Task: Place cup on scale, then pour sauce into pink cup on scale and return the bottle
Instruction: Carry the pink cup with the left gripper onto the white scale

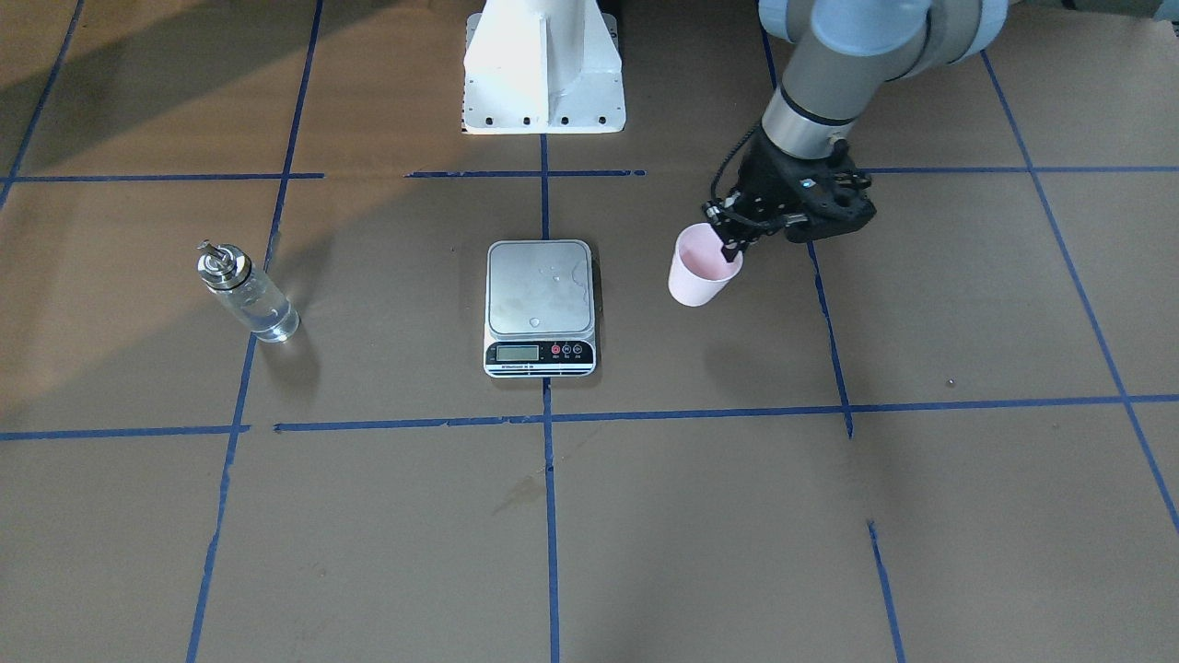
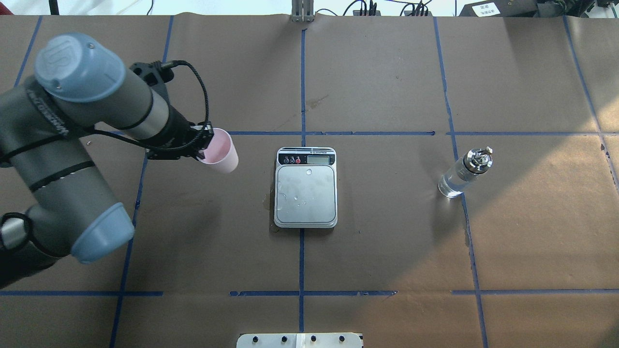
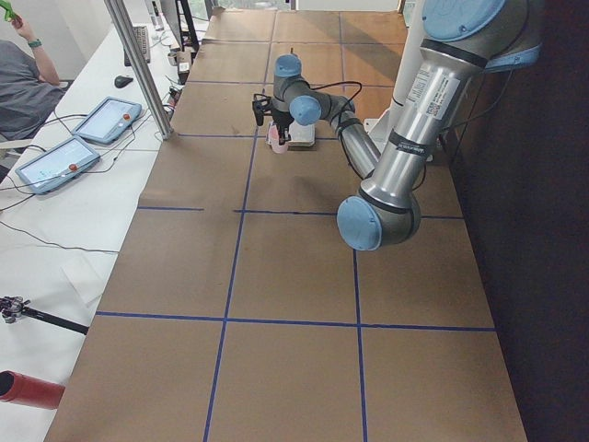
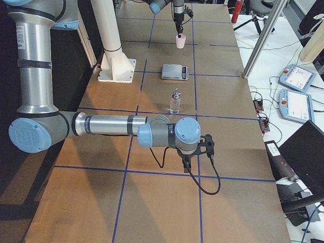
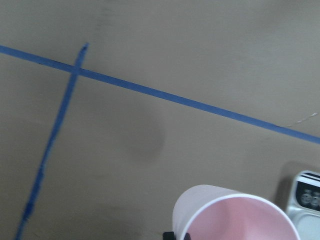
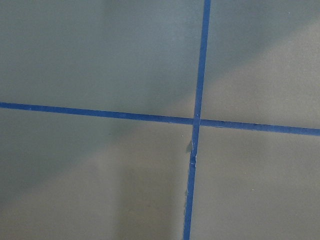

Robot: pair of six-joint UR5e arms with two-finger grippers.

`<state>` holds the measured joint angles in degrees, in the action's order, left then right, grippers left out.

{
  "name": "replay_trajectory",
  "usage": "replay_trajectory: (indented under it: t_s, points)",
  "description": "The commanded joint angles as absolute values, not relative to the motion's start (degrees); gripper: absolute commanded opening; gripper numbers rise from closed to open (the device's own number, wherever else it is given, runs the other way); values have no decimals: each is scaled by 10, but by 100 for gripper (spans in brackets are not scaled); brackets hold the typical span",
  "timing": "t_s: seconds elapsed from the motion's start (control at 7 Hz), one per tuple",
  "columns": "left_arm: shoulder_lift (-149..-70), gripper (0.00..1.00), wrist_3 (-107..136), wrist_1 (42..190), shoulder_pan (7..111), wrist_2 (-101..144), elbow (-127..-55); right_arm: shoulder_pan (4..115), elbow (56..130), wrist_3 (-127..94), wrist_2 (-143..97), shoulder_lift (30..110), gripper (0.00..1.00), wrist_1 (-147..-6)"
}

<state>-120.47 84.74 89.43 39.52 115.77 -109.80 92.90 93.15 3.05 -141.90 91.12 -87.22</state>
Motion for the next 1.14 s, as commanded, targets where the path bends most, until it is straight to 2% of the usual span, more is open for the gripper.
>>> replay_trajectory:
  t_s: [0.0,0.29,0.86,1.0]
  points:
    - [-1293,0,943,890,340,1152,-1040,929,931,30,-1419,910,100,-874]
    - [-1341,0,968,890,304,1113,-986,929,931,27,-1419,911,100,-875]
    - [-1349,0,972,896,284,1100,-955,929,934,11,-1420,911,100,-869]
    - [-1348,16,972,898,284,1100,-960,929,944,11,-1420,911,100,-870]
